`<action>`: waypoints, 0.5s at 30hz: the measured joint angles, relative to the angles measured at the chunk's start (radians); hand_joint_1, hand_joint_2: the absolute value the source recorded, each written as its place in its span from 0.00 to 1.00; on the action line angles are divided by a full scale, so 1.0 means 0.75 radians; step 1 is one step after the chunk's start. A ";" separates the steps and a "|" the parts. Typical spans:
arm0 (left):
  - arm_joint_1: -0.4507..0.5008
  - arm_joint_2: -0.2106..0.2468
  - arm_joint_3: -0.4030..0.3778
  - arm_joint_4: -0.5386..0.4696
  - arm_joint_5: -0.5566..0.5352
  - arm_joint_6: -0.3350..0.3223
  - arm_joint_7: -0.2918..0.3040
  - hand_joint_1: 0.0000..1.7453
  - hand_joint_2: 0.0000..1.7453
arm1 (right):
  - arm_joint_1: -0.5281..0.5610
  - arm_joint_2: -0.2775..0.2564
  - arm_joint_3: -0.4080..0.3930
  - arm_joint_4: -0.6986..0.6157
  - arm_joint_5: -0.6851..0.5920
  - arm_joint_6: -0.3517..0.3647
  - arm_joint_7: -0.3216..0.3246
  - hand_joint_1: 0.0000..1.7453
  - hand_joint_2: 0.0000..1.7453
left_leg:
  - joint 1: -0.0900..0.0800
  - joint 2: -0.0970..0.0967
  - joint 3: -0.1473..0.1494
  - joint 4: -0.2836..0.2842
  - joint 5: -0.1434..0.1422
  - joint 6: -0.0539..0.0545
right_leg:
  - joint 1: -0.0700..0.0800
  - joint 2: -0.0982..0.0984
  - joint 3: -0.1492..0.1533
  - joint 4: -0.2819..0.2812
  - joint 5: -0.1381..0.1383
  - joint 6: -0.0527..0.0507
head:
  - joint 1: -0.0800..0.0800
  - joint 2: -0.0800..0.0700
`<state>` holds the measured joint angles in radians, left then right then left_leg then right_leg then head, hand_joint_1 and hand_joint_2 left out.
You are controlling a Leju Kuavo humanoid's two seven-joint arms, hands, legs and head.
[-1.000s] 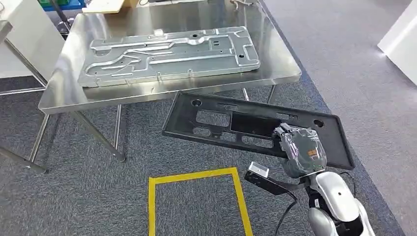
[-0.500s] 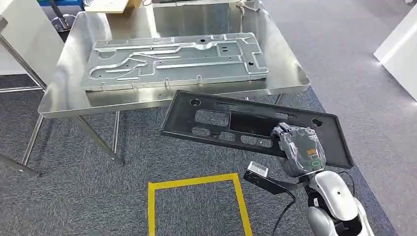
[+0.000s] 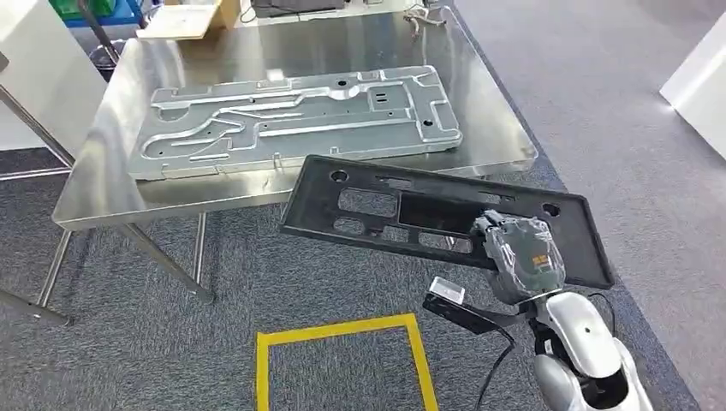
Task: Take the parts from the cabinet and place them on the table.
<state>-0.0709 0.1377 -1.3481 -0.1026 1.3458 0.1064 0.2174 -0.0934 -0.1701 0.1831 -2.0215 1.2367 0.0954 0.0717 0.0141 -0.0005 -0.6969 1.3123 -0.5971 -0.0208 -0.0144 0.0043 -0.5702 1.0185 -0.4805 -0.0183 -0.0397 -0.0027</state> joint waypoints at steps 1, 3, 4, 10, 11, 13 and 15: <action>0.002 0.001 0.000 0.000 0.004 0.000 0.001 0.00 1.00 | -0.002 0.000 0.006 0.005 0.000 0.003 0.000 1.00 1.00 | 0.002 0.000 0.003 -0.045 0.053 0.000 | -0.001 0.001 0.014 0.002 -0.011 0.004 | 0.000 0.000; 0.001 0.003 0.001 0.000 0.007 0.000 -0.003 0.00 1.00 | -0.007 0.000 0.011 0.009 0.000 0.007 0.000 1.00 1.00 | 0.006 0.000 0.074 -0.259 0.205 0.004 | -0.002 0.002 0.045 0.005 -0.035 0.013 | 0.000 0.000; 0.002 0.003 0.001 0.000 0.008 0.000 -0.003 0.00 1.00 | -0.012 0.000 0.012 0.011 0.000 0.007 0.000 1.00 1.00 | 0.006 -0.001 0.103 -0.337 0.230 0.008 | -0.003 0.001 0.051 0.004 -0.046 0.021 | 0.000 0.000; 0.001 0.003 0.001 0.000 0.013 0.000 -0.007 0.00 1.00 | -0.038 0.001 0.028 0.021 0.003 0.015 -0.001 1.00 1.00 | -0.003 -0.007 0.149 -0.382 0.201 0.058 | -0.005 -0.002 0.057 0.044 -0.063 0.065 | 0.001 0.000; 0.000 0.003 0.001 0.000 0.015 0.000 -0.008 0.00 1.00 | -0.050 0.001 0.031 0.023 0.003 0.015 -0.001 1.00 1.00 | -0.003 -0.007 0.156 -0.385 0.196 0.065 | -0.003 -0.002 0.023 0.104 -0.092 0.066 | 0.001 0.000; -0.001 0.003 0.002 0.000 0.019 0.000 -0.008 0.00 1.00 | -0.068 0.002 0.045 0.032 0.004 0.018 -0.001 1.00 1.00 | -0.008 -0.006 0.164 -0.385 0.187 0.076 | -0.002 -0.002 -0.104 0.301 -0.168 0.072 | 0.001 0.000; -0.001 0.004 0.004 0.000 0.025 0.000 -0.008 0.00 1.00 | -0.072 0.005 0.063 0.047 0.012 0.032 0.001 1.00 1.00 | -0.012 -0.008 0.177 -0.385 0.173 0.079 | -0.001 -0.002 -0.196 0.403 -0.177 0.069 | 0.001 0.000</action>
<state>-0.0715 0.1404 -1.3455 -0.1026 1.3645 0.1064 0.2113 -0.1478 -0.1667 0.2303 -1.9864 1.2455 0.1190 0.0721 0.0049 -0.0064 -0.5640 1.0239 -0.4675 0.0385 -0.0155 0.0028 -0.7176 1.3208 -0.6134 0.0331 -0.0393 -0.0027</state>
